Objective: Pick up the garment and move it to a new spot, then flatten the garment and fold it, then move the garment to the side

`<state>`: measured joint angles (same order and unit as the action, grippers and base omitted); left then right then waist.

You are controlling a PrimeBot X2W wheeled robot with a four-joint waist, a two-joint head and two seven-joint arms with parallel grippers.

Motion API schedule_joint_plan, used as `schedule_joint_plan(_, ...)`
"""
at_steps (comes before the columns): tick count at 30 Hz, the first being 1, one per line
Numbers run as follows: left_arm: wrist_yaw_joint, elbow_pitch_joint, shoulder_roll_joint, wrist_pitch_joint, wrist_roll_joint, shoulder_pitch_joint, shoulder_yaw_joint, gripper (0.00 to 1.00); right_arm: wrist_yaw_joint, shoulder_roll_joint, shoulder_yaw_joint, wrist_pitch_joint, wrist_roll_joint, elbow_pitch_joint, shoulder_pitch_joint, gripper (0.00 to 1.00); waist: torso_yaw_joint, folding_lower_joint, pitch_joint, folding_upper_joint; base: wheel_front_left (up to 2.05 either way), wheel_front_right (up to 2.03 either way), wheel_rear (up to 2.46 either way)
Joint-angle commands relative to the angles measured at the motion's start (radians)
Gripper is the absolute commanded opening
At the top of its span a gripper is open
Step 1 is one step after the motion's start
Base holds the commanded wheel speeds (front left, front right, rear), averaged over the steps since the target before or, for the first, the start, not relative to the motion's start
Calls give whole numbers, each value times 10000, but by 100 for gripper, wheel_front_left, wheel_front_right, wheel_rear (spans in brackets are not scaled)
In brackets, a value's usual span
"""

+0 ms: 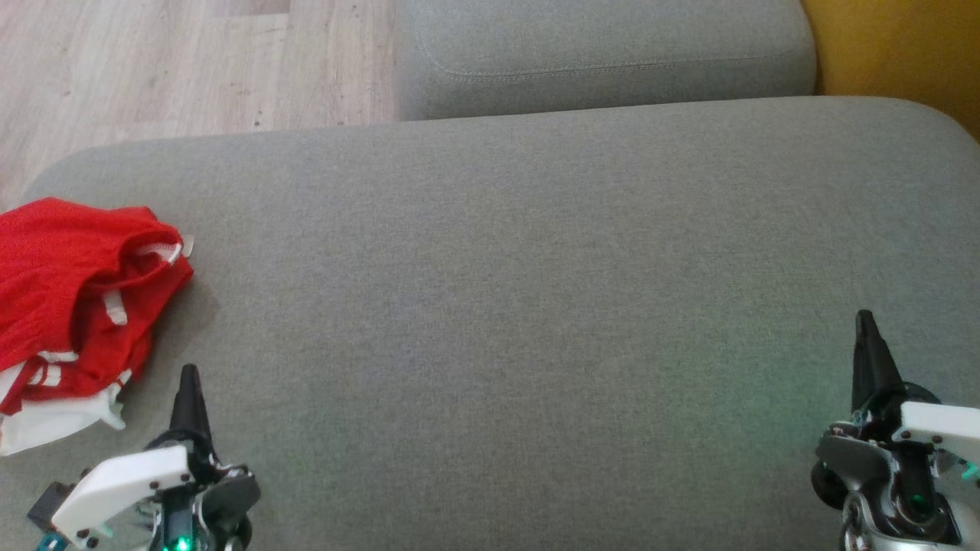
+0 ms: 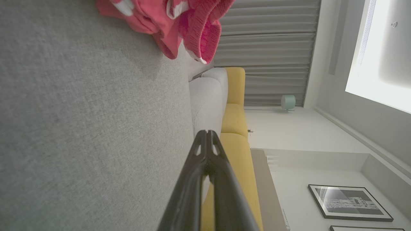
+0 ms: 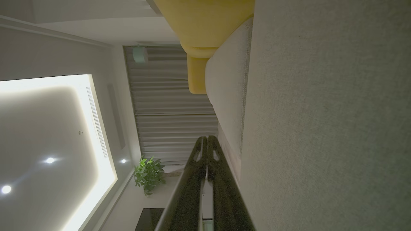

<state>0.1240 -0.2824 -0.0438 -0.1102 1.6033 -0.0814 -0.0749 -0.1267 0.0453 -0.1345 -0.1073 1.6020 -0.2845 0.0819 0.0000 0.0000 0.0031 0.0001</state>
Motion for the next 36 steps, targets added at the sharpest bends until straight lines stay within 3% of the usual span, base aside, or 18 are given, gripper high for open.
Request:
schedule_joint_plan(1,67,376,-64,-27,57,-265,-384,0,-40,49,212,-55,71,397,260,0,0,0,0,-1,0,0,0)
schedule_joint_plan(36,67,376,-64,-27,57,-265,-384,0,-40,49,212,-55,71,397,260,0,0,0,0,-1,0,0,0)
